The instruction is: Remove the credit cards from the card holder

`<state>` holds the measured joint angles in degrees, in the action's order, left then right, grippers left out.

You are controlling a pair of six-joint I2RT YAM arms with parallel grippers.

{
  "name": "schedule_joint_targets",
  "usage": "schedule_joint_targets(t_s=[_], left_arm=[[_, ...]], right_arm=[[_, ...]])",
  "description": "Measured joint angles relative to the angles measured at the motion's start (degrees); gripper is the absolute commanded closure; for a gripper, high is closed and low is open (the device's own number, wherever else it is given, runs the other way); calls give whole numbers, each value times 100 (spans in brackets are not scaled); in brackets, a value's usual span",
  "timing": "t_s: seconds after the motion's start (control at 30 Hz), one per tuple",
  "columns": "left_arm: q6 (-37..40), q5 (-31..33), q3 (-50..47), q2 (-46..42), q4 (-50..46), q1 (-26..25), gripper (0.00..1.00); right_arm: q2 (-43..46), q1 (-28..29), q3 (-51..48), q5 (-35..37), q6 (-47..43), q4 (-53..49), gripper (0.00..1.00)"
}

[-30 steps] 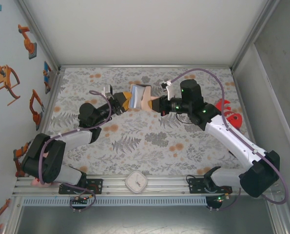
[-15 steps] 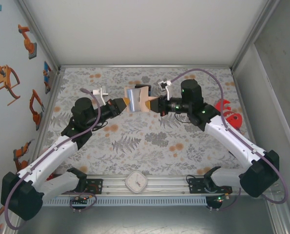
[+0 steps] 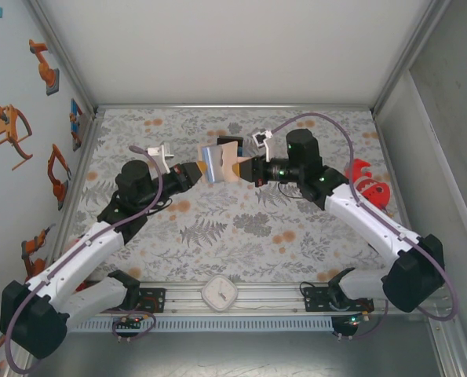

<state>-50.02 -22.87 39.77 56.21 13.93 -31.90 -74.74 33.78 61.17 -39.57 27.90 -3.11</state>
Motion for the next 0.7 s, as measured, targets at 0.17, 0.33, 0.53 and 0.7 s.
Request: schedule_joint_targets(t_s=[0.17,0.33,0.53,0.7], left_arm=[[162,92,-24,-4,-22,0,100],[254,101,-66,-20,37,0,100],[339,114,-146,-76,101,-2,100],[402,173,-282,-308,114,0,100]], right_arm=[[-63,2,-37,28,90,96,100],[-63,13,-37,68,114,109,100],[-63,13,-87,166,127,109,100],[-63,17,-111,190,173,133,92]])
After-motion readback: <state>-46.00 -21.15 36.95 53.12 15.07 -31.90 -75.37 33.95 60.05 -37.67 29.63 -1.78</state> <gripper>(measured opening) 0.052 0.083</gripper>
